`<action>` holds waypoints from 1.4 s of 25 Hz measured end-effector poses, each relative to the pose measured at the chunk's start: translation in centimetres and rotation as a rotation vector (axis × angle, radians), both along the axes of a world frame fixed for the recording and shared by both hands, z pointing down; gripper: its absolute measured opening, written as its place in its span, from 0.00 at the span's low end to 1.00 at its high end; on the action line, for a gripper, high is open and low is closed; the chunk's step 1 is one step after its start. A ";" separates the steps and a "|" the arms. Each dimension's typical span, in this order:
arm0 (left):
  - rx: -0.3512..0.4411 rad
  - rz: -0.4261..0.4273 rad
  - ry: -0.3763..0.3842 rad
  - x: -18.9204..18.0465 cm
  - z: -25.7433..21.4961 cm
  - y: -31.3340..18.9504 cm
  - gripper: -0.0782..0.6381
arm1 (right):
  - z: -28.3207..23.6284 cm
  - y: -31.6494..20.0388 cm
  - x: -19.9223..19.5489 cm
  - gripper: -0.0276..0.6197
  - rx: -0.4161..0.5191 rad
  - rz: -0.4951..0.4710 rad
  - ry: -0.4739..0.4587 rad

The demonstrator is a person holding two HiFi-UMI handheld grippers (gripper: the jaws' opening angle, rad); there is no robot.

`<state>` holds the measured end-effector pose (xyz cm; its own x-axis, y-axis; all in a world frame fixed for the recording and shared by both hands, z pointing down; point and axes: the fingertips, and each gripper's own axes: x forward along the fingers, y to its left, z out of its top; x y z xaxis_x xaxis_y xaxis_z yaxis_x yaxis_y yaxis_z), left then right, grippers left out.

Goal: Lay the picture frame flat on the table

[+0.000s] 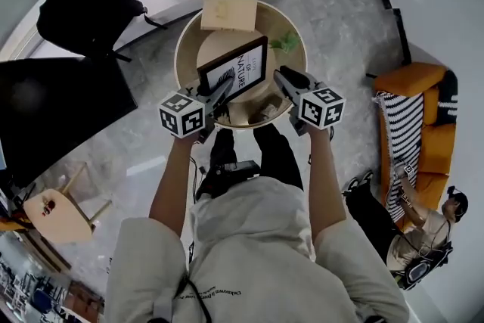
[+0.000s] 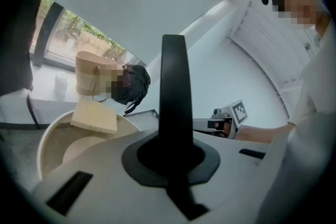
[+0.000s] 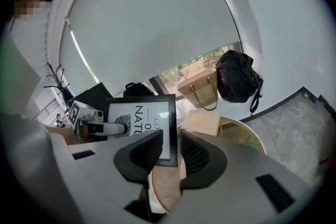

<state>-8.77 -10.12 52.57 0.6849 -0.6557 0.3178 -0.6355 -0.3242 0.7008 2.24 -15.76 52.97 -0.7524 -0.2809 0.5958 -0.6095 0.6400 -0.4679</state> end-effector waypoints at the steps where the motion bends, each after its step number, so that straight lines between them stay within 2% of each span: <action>1: 0.000 0.007 0.033 0.6 0.3 -0.1 0.15 | 0.6 -0.1 0.4 0.21 -0.014 -0.017 0.001; 5: -0.006 0.026 0.158 2.7 2.0 -0.8 0.15 | 3.5 -0.4 1.8 0.31 -0.066 -0.056 -0.024; 7: -0.002 0.043 0.192 3.8 3.1 -1.2 0.15 | 5.2 -0.9 2.5 0.33 -0.089 -0.066 -0.044; 12: -0.043 0.076 0.192 6.1 7.4 -1.7 0.15 | 10.0 -1.4 4.5 0.33 -0.113 -0.107 -0.048; 18: -0.096 0.137 0.230 8.7 13.3 -2.4 0.15 | 16.0 -2.6 6.3 0.33 -0.183 -0.045 -0.128; 22: -0.122 0.168 0.266 9.5 16.9 -2.3 0.15 | 19.5 -2.2 6.9 0.33 -0.176 -0.032 -0.121; 29: -0.204 0.176 0.238 9.7 22.8 -1.9 0.15 | 24.8 -1.0 7.2 0.27 -0.217 0.029 -0.100; 33: -0.280 0.127 0.192 9.3 26.5 -1.7 0.15 | 27.9 -0.5 7.4 0.26 -0.237 0.069 -0.060; 35: -0.341 0.080 0.142 8.9 28.9 -1.5 0.23 | 29.5 -0.2 7.5 0.26 -0.246 0.085 -0.047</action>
